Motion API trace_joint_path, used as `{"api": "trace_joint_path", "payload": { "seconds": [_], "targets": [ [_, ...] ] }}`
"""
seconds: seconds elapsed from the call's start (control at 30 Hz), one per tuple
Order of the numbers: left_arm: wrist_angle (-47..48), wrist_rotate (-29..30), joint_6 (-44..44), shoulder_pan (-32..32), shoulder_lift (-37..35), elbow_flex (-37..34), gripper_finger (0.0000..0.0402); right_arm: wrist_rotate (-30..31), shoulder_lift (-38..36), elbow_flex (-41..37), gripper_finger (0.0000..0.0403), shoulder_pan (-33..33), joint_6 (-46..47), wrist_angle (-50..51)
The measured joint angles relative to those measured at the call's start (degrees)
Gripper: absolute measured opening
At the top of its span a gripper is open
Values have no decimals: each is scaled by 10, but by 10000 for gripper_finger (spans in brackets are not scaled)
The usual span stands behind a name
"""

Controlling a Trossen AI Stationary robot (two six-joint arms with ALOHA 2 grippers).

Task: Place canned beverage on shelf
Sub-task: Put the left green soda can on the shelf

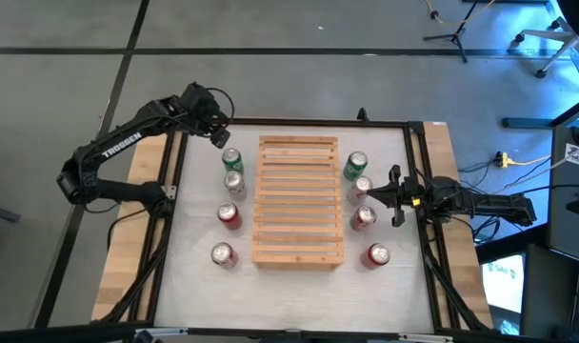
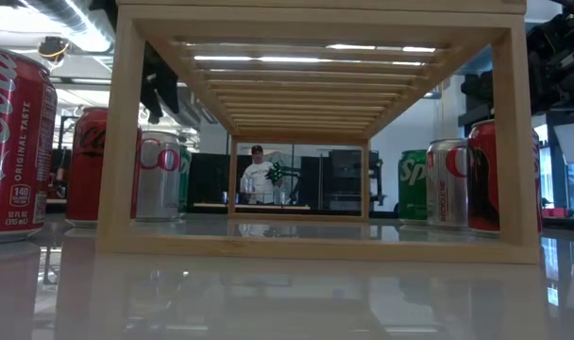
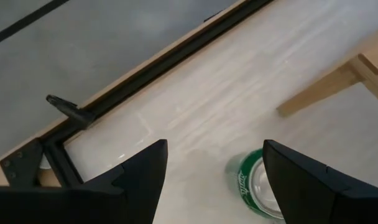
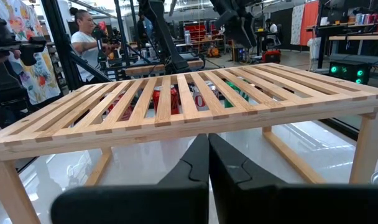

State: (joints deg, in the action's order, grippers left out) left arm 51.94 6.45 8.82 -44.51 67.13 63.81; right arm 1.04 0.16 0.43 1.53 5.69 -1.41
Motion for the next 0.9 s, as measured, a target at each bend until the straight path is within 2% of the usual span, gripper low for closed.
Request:
{"api": "trace_joint_path", "payload": {
  "seconds": [0.17,0.3,0.67,0.9],
  "targets": [
    [-2,-31,0,1,0,0,257,0,0,0,0,0,0,0],
    [-2,-61,-4,1,0,0,275,0,0,0,0,0,0,0],
    [-1,-73,-18,17,0,0,370,0,0,0,0,0,0,0],
    [-1,-74,-18,62,0,0,382,0,0,0,0,0,0,0]
  ]
}}
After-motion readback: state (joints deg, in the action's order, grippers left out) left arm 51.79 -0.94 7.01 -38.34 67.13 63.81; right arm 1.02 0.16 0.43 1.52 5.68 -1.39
